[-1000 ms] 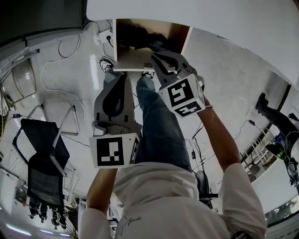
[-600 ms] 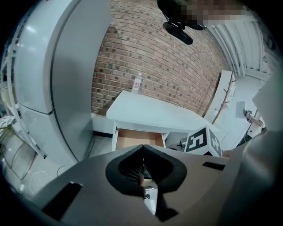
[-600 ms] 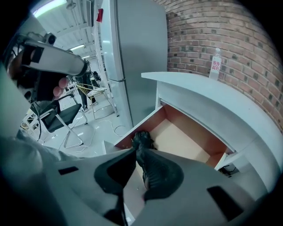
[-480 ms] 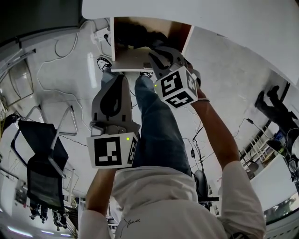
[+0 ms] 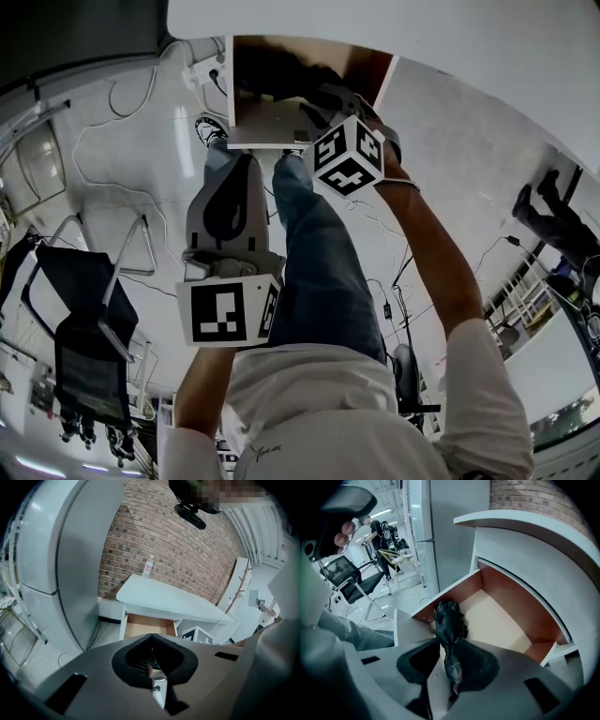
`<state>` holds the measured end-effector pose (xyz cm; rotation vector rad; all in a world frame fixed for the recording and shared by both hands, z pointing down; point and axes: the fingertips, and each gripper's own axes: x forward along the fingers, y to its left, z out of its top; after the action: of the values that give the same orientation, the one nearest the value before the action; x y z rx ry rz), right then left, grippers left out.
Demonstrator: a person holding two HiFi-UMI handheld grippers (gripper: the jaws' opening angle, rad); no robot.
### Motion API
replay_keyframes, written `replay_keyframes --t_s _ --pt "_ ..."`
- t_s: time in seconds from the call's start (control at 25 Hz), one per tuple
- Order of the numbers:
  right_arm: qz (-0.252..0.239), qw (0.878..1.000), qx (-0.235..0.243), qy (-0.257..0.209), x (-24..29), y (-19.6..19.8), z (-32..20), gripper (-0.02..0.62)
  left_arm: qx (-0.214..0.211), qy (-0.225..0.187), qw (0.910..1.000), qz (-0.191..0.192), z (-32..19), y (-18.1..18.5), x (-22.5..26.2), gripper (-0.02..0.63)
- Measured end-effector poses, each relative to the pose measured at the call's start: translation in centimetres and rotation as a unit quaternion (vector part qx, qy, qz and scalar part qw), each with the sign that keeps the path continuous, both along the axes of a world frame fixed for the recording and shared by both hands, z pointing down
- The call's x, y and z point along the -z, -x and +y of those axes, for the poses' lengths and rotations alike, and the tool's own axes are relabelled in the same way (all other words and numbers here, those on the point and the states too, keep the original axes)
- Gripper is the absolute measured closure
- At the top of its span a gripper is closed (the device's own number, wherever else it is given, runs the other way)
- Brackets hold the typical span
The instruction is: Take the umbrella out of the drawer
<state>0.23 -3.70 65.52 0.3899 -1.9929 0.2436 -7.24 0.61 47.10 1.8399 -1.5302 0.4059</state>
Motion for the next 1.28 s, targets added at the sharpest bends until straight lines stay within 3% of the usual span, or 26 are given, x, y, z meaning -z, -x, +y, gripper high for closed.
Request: replay_keyframes --t_s 0.2,0.32,1.28 --pt "0.024 1.000 0.015 0.004 -2.3 -0.2 0.0 0.455 0.003 0.004 1.0000 0.007 0.1 0.2 -0.4 0.589" --pt "0.039 0.999 0.033 0.013 -3.4 -0.1 0.2 0.410 0.005 0.003 0.9999 0.013 0.0 0.3 -0.4 0.589" --pt "0.101 0.991 0.090 0.003 -10.2 0.1 -0.8 0.308 0.007 0.016 0.9995 0.025 0.0 1.1 -1.6 0.589"
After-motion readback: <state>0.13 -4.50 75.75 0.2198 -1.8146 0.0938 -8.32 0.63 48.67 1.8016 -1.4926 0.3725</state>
